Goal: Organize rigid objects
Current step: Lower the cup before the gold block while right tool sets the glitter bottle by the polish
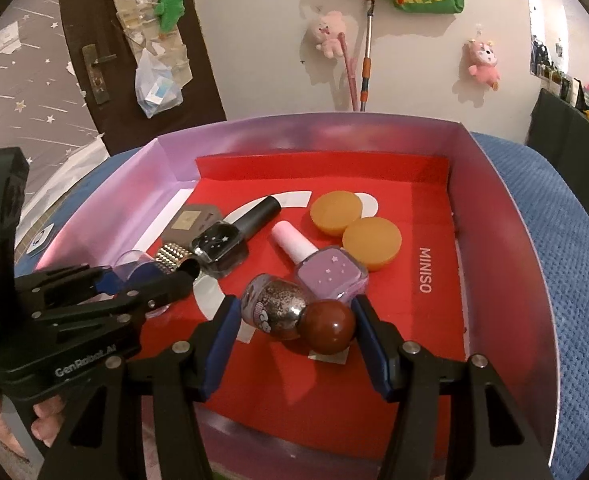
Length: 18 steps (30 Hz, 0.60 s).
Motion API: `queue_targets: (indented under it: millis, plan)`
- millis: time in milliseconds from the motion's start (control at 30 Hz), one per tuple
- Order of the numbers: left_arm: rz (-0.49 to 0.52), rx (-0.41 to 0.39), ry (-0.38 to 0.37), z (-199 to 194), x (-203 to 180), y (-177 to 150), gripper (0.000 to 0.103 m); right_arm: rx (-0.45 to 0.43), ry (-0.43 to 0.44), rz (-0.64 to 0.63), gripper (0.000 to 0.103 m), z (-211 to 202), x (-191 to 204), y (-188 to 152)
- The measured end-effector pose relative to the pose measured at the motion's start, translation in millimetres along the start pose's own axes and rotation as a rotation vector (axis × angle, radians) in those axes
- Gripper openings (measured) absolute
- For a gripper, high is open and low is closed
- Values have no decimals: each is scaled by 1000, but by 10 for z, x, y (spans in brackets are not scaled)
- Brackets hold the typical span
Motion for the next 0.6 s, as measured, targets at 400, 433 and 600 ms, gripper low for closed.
queue_targets:
  millis: [400, 433, 600]
  plan:
    - [13, 14, 29, 25, -15, 18, 32, 24, -3, 8, 60, 37, -27, -30]
    - [12, 14, 29, 25, -14, 18, 33, 25, -2, 8, 60, 38, -28, -33]
    - [12, 18, 26, 26, -9, 22, 33, 28, -1, 6, 60, 33, -32, -37]
Point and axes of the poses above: each gripper's, at about its wrist camera, not at the fingertips, and z roughly the way its jaws point, x to its left, y to its top, the point moved 6 cm from there along z, roughly the way its jaws point, and after that the axes turned 7 degrees about z, right-handed, at the moved point
